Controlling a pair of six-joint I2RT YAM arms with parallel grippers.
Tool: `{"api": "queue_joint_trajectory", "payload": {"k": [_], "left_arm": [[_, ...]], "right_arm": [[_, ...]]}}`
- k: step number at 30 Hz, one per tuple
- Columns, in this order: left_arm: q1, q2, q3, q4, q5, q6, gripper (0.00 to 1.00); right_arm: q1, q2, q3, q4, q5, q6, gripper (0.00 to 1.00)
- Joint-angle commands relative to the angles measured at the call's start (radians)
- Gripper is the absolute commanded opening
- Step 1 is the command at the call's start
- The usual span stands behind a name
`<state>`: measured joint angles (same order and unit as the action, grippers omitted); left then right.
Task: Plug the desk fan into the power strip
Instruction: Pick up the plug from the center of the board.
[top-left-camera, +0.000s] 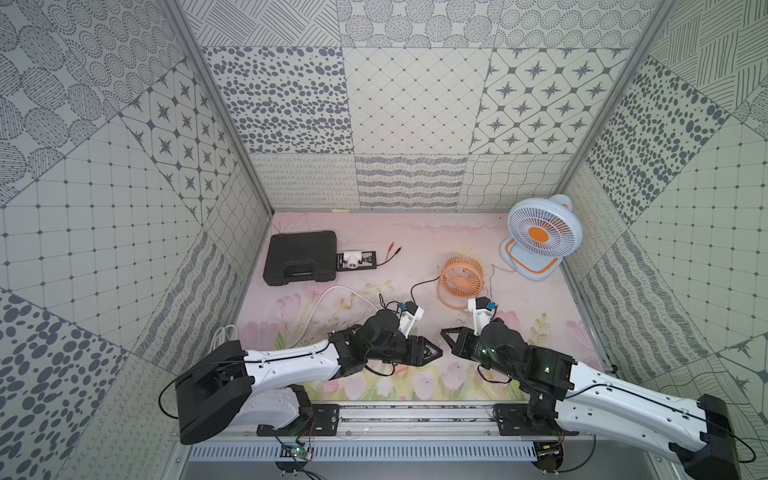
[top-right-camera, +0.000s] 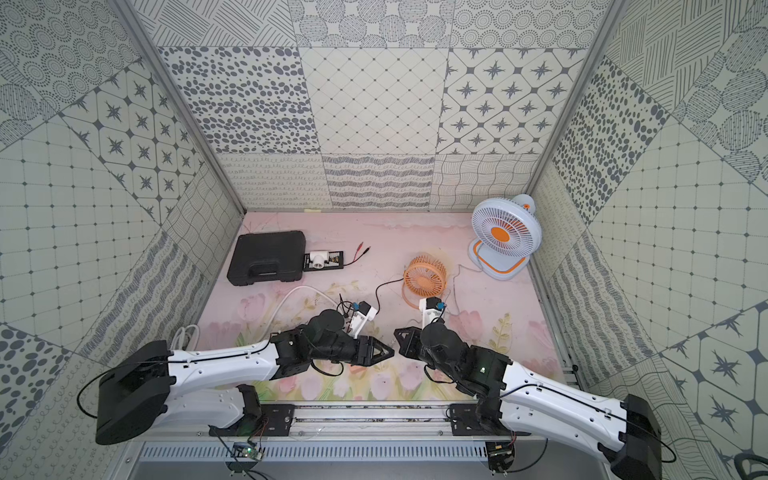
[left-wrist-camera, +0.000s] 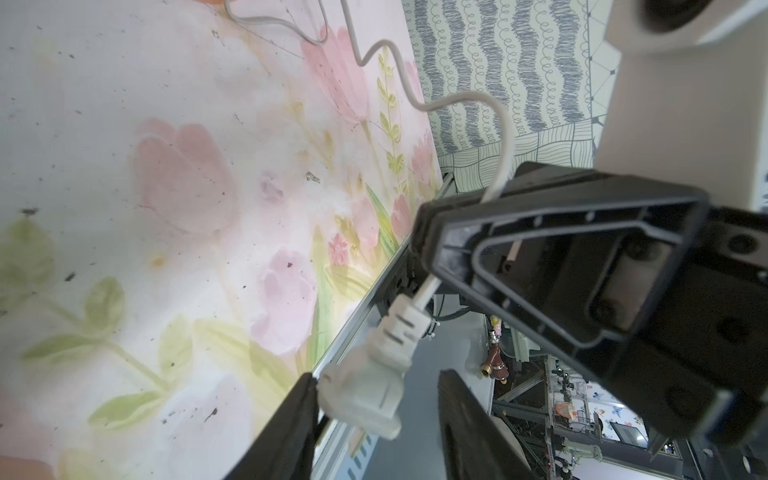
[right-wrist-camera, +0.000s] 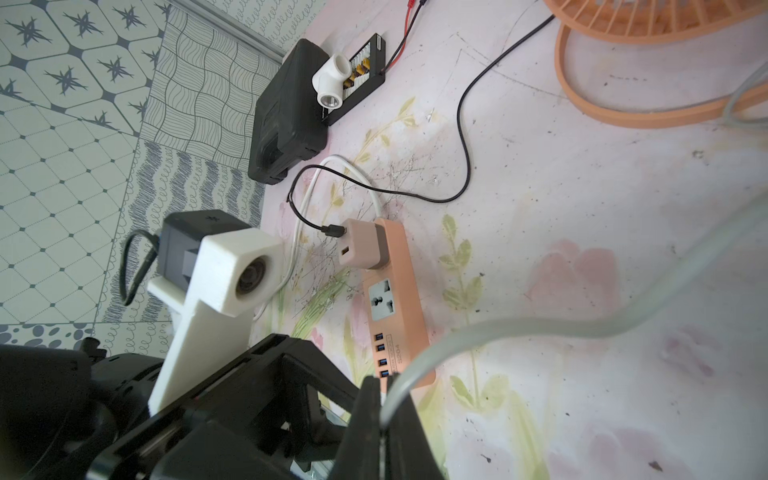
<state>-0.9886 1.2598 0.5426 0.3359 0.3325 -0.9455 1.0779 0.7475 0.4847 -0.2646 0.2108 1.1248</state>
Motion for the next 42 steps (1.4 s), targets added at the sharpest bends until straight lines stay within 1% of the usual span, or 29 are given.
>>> {"api": "queue_joint_trajectory", "payload": {"k": [1,7,13,14,18,20,31,35,39,42], "left_arm": [[-0.009,-0.033,-0.007,-0.002,-0.039,0.068,0.49],[-0.012,-0.023,-0.003,-0.028,-0.042,0.088,0.45],[-0.019,-0.035,-0.001,-0.048,-0.080,0.106,0.42],[-0.019,-0.038,-0.001,-0.052,-0.086,0.109,0.42],[-0.021,-0.046,-0.006,-0.061,-0.101,0.123,0.53],[-0.022,-0.051,-0.013,-0.055,-0.104,0.127,0.56],[-0.038,-0.055,-0.029,-0.029,-0.106,0.153,0.58],[-0.055,-0.057,-0.029,-0.017,-0.116,0.166,0.55],[-0.073,-0.075,-0.037,-0.004,-0.141,0.186,0.45],[-0.076,-0.077,-0.038,-0.010,-0.151,0.192,0.43]], "right_arm": [[0.004,0.003,0.037,0.007,0.005,-0.016,0.00],[0.004,0.006,0.047,0.007,-0.009,-0.015,0.00],[0.004,-0.002,0.045,0.007,-0.023,-0.006,0.00],[0.004,-0.002,0.045,0.007,-0.026,-0.004,0.00],[0.005,-0.005,0.046,0.009,-0.036,-0.002,0.00],[0.005,-0.010,0.045,0.014,-0.039,0.000,0.01],[0.004,-0.031,0.034,0.039,-0.058,0.017,0.01],[0.004,-0.027,0.028,0.045,-0.065,0.025,0.01],[0.005,-0.031,0.022,0.048,-0.068,0.035,0.02],[0.005,-0.032,0.019,0.050,-0.070,0.040,0.02]]}}
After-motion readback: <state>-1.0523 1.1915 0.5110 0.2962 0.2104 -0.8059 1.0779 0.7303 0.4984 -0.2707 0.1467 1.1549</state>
